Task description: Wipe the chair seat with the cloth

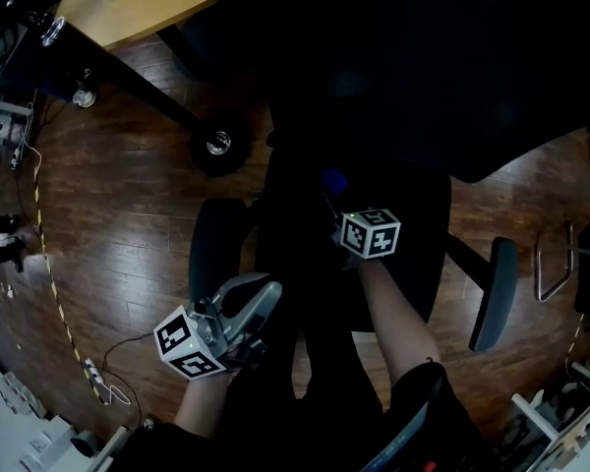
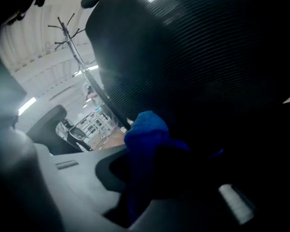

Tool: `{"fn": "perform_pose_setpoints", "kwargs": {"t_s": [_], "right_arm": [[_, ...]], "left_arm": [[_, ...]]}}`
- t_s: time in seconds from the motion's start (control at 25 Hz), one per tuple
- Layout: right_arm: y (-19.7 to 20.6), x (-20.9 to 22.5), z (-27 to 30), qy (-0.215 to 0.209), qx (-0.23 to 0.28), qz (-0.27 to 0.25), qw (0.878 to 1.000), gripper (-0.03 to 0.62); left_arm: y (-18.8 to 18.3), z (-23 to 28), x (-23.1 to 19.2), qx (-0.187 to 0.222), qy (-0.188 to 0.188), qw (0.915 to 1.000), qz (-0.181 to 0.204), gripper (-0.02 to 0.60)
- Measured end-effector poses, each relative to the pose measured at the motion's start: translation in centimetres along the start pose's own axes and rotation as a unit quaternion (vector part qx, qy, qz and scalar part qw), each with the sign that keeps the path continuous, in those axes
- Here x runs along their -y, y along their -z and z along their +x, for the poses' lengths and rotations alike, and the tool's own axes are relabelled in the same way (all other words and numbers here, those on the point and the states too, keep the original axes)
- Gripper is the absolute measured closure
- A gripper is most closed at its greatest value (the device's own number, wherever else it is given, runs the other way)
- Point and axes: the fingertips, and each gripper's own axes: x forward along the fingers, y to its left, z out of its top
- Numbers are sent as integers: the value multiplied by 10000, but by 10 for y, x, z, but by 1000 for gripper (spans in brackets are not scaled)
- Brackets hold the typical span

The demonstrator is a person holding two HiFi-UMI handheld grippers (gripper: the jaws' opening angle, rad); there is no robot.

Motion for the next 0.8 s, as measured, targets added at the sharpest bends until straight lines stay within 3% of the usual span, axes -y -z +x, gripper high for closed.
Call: {"fn": "perform_pose_setpoints", "kwargs": {"t_s": [0.2, 0.28, 0.4, 0.56, 0.8], "right_arm": [[44, -85, 70, -305, -705, -609, 9952, 533], [57, -90, 80, -126, -940, -962, 9908, 533], [58, -87, 81, -128, -997, -1070, 9892, 533], [59, -49, 59, 264, -944, -1006, 9901, 533], [58, 56, -24, 1347, -891, -647, 9847, 533]], "left_arm": [[-1, -1, 7, 24, 25, 9999, 142, 580], [2, -5, 8, 47, 19, 9999, 164, 580], [2, -12, 6, 80, -1, 9999, 150, 580], [2, -14, 9, 39, 23, 9998, 179, 580], [9, 2, 25, -179, 261, 9993, 199, 580]]}}
